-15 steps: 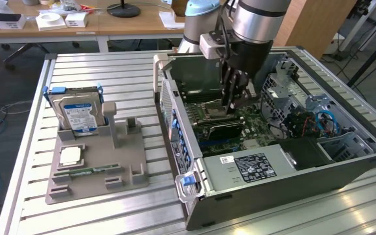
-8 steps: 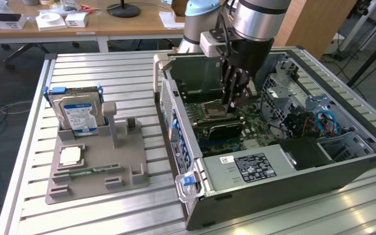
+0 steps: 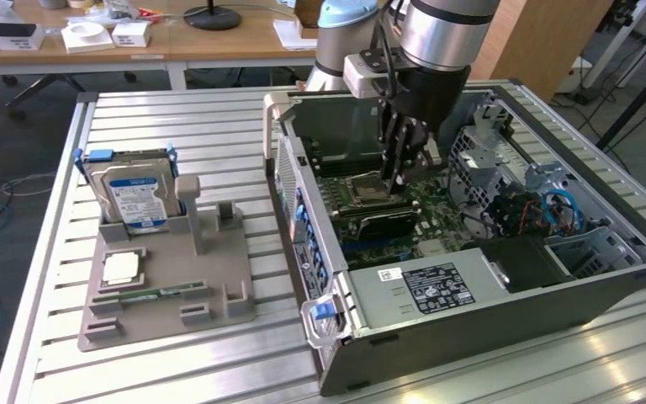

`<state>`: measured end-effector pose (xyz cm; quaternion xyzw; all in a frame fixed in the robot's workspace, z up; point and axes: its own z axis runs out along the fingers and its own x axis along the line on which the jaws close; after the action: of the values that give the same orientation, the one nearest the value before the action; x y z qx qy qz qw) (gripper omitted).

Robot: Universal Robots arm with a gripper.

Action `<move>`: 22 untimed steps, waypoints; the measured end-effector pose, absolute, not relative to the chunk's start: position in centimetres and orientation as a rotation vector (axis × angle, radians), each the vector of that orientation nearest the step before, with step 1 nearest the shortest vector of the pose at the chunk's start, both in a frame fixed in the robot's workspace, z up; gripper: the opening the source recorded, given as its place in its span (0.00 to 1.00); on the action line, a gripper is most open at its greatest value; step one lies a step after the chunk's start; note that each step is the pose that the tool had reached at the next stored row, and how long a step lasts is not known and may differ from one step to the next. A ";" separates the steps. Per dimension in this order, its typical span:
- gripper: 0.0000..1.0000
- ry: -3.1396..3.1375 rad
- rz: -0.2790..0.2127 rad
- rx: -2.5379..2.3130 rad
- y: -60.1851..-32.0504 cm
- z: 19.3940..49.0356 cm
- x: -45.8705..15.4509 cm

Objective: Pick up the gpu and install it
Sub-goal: 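Press down on the gpu until it lock into place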

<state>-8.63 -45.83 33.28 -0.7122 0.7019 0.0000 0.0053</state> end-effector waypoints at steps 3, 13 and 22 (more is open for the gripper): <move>0.26 2.198 0.000 -2.230 -45.8 33.3 -8.6; 0.10 2.198 0.000 -2.230 -45.8 33.3 -8.6; 0.10 2.198 0.000 -2.230 -45.8 31.9 -8.6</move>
<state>-8.63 -45.82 31.87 -0.7122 0.7019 0.0000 0.0054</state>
